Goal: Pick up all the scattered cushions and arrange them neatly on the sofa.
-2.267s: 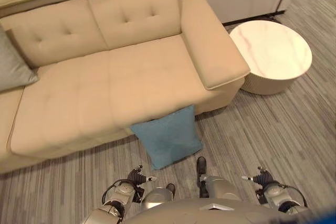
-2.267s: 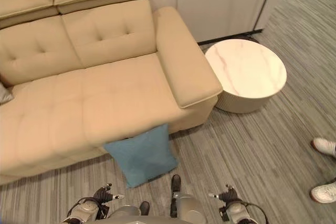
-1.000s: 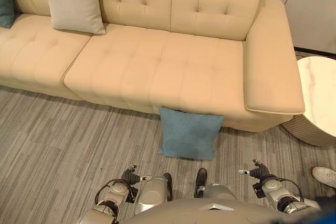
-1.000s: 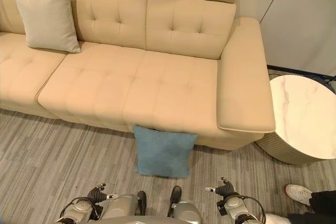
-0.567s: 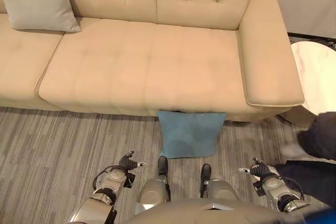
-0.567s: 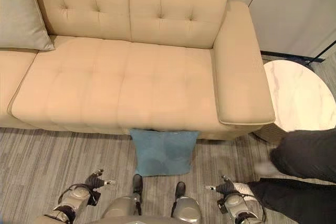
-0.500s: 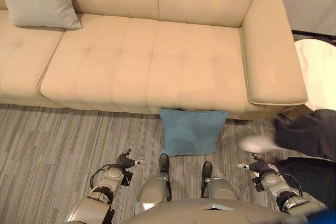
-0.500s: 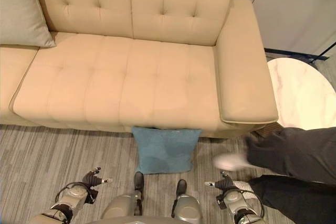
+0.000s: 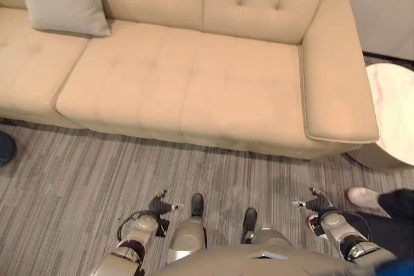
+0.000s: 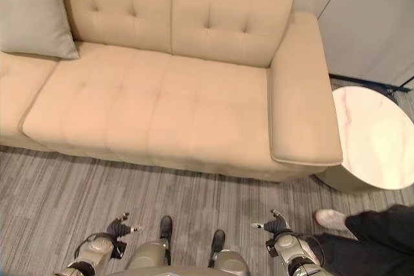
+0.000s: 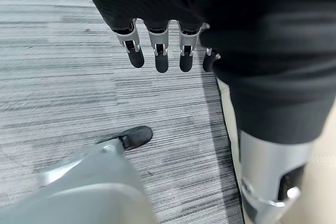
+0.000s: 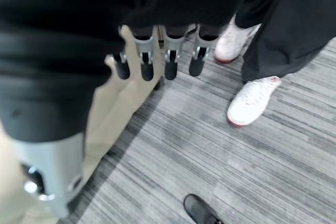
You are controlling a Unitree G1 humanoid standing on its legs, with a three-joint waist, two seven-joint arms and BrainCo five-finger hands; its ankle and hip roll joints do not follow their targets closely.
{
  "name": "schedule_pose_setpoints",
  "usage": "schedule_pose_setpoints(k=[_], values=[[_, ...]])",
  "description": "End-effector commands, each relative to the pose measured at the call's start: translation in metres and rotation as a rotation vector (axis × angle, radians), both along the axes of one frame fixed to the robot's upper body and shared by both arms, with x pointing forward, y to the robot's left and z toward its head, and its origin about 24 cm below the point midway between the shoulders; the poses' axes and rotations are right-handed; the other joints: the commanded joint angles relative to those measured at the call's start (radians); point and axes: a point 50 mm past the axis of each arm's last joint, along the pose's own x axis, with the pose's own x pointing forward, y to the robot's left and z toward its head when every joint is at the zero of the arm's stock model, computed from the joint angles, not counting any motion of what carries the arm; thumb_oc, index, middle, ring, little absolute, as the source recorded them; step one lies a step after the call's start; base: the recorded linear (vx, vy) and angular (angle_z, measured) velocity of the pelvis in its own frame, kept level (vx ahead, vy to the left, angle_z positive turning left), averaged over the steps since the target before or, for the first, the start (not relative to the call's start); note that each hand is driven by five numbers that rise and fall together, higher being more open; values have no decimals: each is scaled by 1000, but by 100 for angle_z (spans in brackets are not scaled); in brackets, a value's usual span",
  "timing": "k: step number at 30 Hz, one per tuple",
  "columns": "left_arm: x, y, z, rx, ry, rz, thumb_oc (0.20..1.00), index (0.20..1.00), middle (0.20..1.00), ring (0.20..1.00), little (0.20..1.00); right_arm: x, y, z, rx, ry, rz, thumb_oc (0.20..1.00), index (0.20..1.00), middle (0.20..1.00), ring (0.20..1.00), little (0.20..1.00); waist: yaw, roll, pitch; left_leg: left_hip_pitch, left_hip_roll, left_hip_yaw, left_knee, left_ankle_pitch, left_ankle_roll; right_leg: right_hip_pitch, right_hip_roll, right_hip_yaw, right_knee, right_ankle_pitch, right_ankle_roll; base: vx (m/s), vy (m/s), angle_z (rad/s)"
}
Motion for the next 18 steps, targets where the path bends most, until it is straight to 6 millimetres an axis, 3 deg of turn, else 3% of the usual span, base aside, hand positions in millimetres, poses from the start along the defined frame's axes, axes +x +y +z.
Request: schedule_pose_setpoints(k=[1, 18], values=[[8, 4, 2, 14, 5, -3, 1000, 1000, 1000, 1000, 1000, -1, -9, 3, -41, -11, 23, 1000, 1000, 1000, 1000, 1000, 1, -30, 11, 15, 2, 30, 25, -46, -51, -66, -34, -2, 33, 46, 60, 23, -35, 9], [-4, 1, -3, 10, 57, -26, 1000, 1000, 1000, 1000, 1000, -28, -9, -7, -17, 74, -20, 1000, 1000, 1000, 1000, 1000, 28, -14, -31, 77, 6, -13, -7, -35, -65, 11, -20, -45, 29, 16, 47, 4, -17, 9]])
